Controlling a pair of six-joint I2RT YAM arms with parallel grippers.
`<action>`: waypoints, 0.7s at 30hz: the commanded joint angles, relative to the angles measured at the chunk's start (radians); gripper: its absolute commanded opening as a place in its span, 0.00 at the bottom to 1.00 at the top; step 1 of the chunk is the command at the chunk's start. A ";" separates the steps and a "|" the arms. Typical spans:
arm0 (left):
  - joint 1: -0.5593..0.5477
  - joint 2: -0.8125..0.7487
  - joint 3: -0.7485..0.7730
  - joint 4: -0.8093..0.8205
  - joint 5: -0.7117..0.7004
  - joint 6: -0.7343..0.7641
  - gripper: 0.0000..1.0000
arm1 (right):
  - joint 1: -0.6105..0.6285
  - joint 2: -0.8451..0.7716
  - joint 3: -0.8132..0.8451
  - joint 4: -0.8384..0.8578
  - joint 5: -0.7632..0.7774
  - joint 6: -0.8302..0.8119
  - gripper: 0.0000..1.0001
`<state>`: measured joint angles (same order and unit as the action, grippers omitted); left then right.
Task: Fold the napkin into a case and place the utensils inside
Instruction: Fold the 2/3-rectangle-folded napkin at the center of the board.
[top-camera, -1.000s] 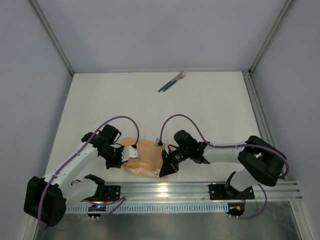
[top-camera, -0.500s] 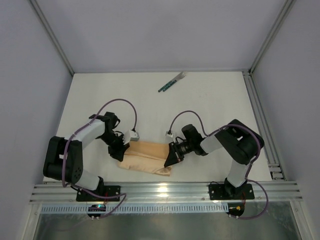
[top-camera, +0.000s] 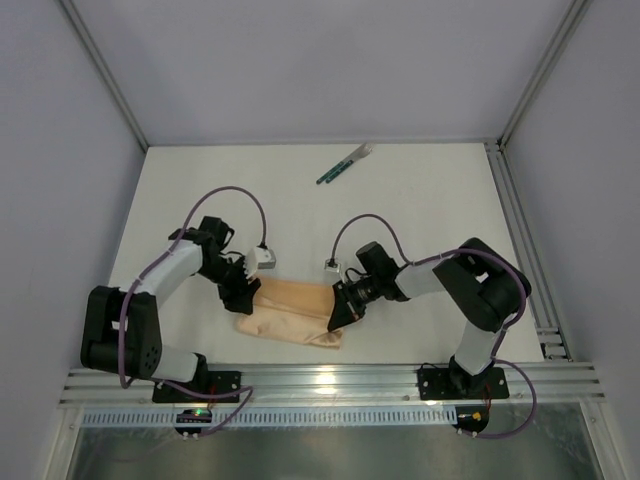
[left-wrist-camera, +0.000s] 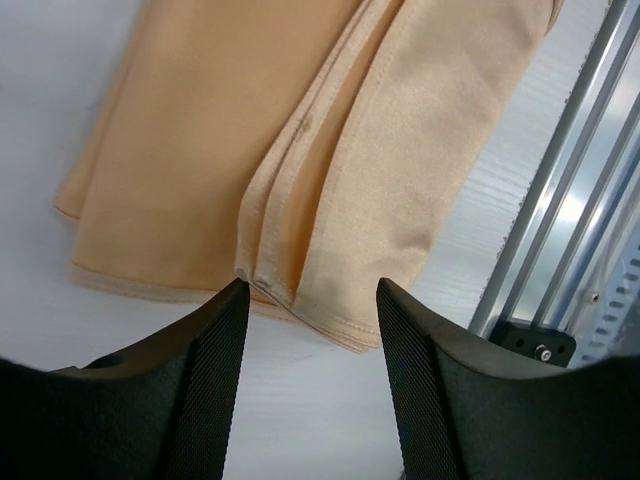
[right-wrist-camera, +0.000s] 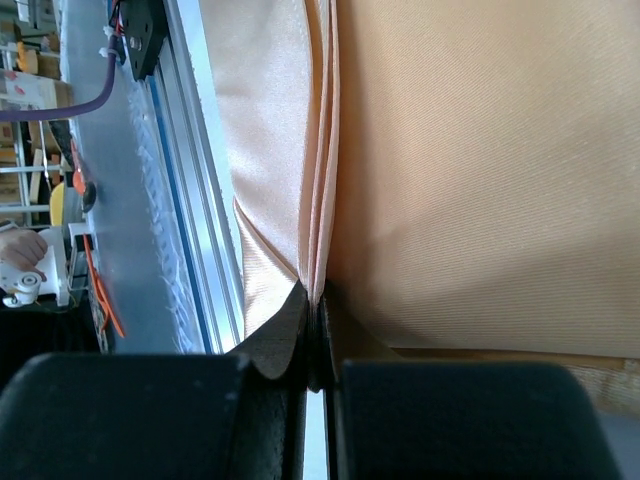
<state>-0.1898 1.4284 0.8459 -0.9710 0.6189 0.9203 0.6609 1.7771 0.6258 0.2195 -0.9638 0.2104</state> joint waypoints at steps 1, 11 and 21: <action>0.000 -0.028 0.022 0.130 0.051 -0.112 0.56 | 0.011 -0.027 0.041 -0.111 0.063 -0.111 0.04; 0.000 -0.031 0.058 0.379 -0.117 -0.369 0.53 | 0.026 -0.016 0.086 -0.189 0.094 -0.180 0.04; -0.010 0.067 0.023 0.439 -0.255 -0.354 0.52 | 0.051 0.015 0.178 -0.347 0.074 -0.322 0.04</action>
<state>-0.1917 1.4685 0.8989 -0.5774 0.4152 0.5583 0.7036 1.7817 0.7666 -0.0486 -0.9119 -0.0204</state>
